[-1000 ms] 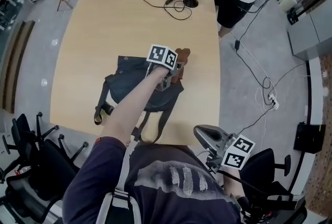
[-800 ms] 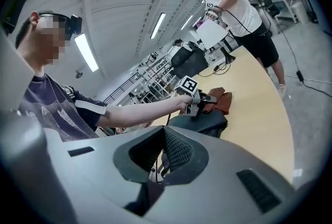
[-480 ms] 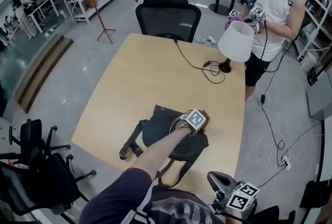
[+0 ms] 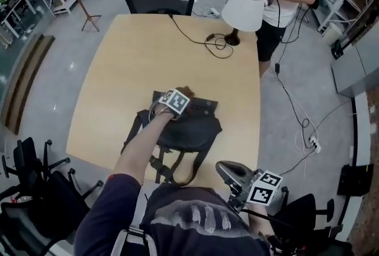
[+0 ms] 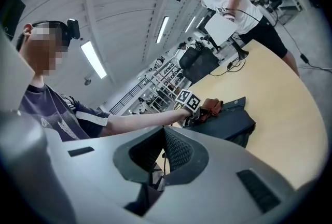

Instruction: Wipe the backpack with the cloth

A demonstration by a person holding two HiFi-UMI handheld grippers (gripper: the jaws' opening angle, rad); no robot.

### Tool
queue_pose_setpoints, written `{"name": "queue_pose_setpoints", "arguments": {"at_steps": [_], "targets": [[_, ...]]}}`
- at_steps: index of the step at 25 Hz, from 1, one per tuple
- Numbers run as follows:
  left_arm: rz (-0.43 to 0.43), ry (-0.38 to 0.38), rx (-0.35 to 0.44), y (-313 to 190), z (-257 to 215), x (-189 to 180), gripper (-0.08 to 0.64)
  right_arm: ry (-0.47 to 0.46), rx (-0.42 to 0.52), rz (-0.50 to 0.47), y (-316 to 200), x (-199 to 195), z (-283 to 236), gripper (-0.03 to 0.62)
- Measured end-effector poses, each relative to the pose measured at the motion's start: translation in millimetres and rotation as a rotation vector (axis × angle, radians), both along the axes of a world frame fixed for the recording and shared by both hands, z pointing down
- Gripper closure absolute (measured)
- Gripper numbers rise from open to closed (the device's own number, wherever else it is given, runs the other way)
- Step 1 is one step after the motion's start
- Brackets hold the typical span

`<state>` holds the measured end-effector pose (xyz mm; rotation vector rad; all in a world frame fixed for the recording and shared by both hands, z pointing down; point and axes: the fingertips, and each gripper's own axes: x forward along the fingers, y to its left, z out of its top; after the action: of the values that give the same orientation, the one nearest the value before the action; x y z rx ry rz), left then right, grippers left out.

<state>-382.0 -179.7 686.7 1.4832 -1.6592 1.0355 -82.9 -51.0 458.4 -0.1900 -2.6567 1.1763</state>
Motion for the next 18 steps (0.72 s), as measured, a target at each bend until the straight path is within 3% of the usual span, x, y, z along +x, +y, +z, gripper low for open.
{"name": "queue_pose_setpoints", "arguments": {"at_steps": [2,5,11,14,18], "targets": [[-0.053,0.064,-0.031,17,8,-13,0.482,0.004,-0.006,-0.004,0,-5,2,0.591],[-0.108,0.093,-0.044,36,15,-31,0.482,0.026,-0.021,-0.005,4,-6,7,0.591],[-0.149,0.086,-0.01,65,11,-71,0.482,0.04,-0.005,-0.015,13,-23,5,0.591],[-0.158,0.118,0.005,73,9,-80,0.482,0.043,-0.006,-0.04,22,-35,6,0.591],[-0.199,0.061,0.005,87,-7,-107,0.482,0.048,-0.013,-0.018,23,-45,6,0.591]]}}
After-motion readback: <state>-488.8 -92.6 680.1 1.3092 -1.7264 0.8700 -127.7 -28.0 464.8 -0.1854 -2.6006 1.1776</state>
